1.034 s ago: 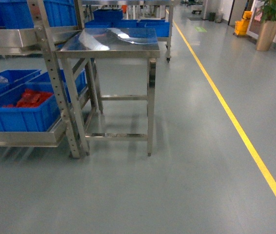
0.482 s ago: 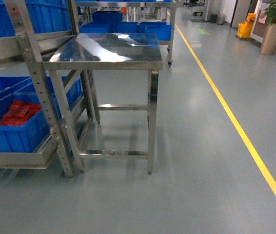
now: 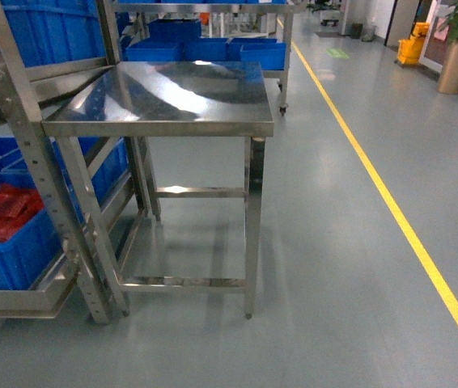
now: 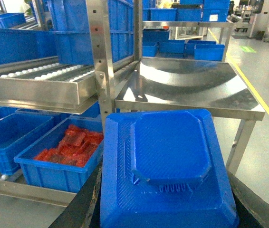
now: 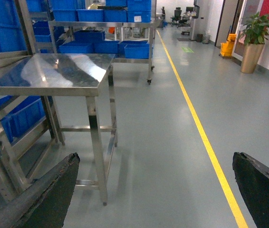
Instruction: Pick blue part to blue bin on bottom shelf
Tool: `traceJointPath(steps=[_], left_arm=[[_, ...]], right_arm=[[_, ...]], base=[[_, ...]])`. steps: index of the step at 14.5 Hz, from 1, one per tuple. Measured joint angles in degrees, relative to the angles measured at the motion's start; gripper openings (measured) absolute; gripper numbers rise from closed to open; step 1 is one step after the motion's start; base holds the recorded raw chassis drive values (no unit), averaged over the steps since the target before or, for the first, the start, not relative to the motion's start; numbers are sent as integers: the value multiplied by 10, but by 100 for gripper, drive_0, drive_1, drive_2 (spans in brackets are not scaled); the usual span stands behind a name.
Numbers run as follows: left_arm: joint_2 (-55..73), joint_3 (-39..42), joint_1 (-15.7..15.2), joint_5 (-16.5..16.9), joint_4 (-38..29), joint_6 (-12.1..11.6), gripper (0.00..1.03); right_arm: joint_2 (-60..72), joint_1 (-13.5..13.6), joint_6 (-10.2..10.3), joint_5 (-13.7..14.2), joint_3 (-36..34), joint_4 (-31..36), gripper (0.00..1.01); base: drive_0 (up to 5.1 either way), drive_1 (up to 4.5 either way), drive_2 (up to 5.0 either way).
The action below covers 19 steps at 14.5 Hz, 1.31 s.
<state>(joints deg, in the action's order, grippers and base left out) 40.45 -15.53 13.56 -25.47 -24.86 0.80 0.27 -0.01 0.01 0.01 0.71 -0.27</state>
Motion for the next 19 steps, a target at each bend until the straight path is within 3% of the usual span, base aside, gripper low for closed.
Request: traceJointPath(steps=[19], left_arm=[[-1, 0, 0, 1, 0, 0, 43]], right_arm=[[0, 0, 0, 0, 0, -1, 98]], base=[[-8, 404, -420]])
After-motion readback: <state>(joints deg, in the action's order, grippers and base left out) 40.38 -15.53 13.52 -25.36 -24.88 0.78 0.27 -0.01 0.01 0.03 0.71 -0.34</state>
